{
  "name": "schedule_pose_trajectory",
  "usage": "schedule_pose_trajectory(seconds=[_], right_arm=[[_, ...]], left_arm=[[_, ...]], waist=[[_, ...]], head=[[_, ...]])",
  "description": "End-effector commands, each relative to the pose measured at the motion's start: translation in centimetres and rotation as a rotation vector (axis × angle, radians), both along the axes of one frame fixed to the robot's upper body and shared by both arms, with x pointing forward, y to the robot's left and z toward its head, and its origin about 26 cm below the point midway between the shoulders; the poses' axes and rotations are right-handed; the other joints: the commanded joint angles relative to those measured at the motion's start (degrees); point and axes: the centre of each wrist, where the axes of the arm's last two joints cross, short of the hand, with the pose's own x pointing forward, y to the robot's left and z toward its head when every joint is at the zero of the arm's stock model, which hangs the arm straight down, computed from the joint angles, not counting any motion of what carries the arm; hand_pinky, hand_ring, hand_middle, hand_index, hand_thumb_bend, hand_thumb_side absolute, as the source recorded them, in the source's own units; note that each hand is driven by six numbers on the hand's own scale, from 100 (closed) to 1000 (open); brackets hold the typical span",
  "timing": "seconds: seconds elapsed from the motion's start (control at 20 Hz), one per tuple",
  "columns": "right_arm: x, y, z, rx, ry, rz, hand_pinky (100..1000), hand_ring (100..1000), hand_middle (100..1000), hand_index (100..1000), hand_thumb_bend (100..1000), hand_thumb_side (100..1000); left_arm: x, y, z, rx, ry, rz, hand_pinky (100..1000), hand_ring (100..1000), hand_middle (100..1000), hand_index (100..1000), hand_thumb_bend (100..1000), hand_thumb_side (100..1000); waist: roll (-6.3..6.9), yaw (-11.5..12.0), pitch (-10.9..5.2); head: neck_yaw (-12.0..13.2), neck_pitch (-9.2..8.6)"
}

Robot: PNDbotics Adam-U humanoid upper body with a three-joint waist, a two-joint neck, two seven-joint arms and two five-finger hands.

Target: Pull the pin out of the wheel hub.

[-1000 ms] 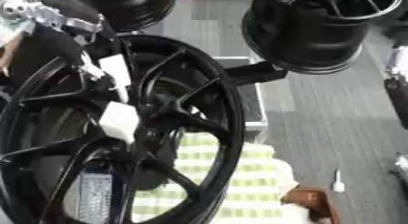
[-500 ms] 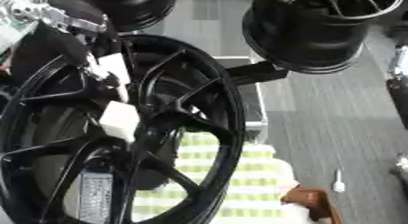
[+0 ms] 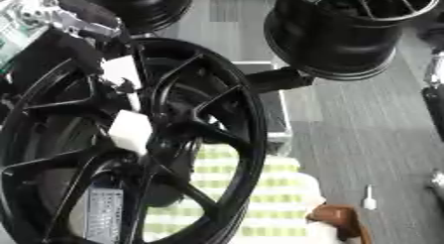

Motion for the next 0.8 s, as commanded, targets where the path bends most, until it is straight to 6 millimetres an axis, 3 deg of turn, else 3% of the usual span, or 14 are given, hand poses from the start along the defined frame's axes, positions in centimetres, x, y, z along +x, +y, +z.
schedule_pose_trajectory(seconds=[0.05,0.2,0.25,0.3,0.35,0.8], right_arm=[[-0.13,-0.13,0.83,-0.01,-0.028,-0.001,726,787,754,801,100,657],[-0.14,-0.13,0.82,-0.01,-0.028,-0.001,726,787,754,801,100,657],[-0.14,-0.12,0.81,-0.01,-0.028,-0.002,726,787,754,801,100,657],[-0.14,-0.13,0.8,-0.009,-0.028,-0.002,726,787,754,801,100,657],[-0.15,-0.13,0.79,-0.008,-0.028,-0.003,726,787,754,800,100,657],[-0.2,-0.21,0.72,-0.01,-0.026,-0.012,727,788,754,800,100,657]], left_arm=[[0.0,0.47,0.87,0.003,-0.021,0.015,592,552,448,699,329,511],[0.05,0.52,0.79,0.003,-0.017,0.016,592,552,448,699,329,511],[0.07,0.52,0.75,0.001,-0.015,0.017,575,527,413,657,171,320],[0.1,0.53,0.7,-0.005,-0.01,0.018,573,526,413,655,169,315],[0.1,0.53,0.7,-0.009,-0.007,0.02,562,513,398,634,136,256],[-0.16,0.74,1.04,-0.027,-0.006,0.038,556,468,319,562,100,296]], waist=[[-0.03,-0.05,-1.17],[-0.03,-0.05,-1.19],[-0.05,-0.06,-1.21],[-0.07,-0.06,-1.25],[-0.08,-0.06,-1.27],[-0.13,0.01,-1.53]], head=[[0.18,-0.54],[0.19,-0.55],[0.21,-0.6],[0.25,-0.63],[0.28,-0.68],[0.28,-0.86]])
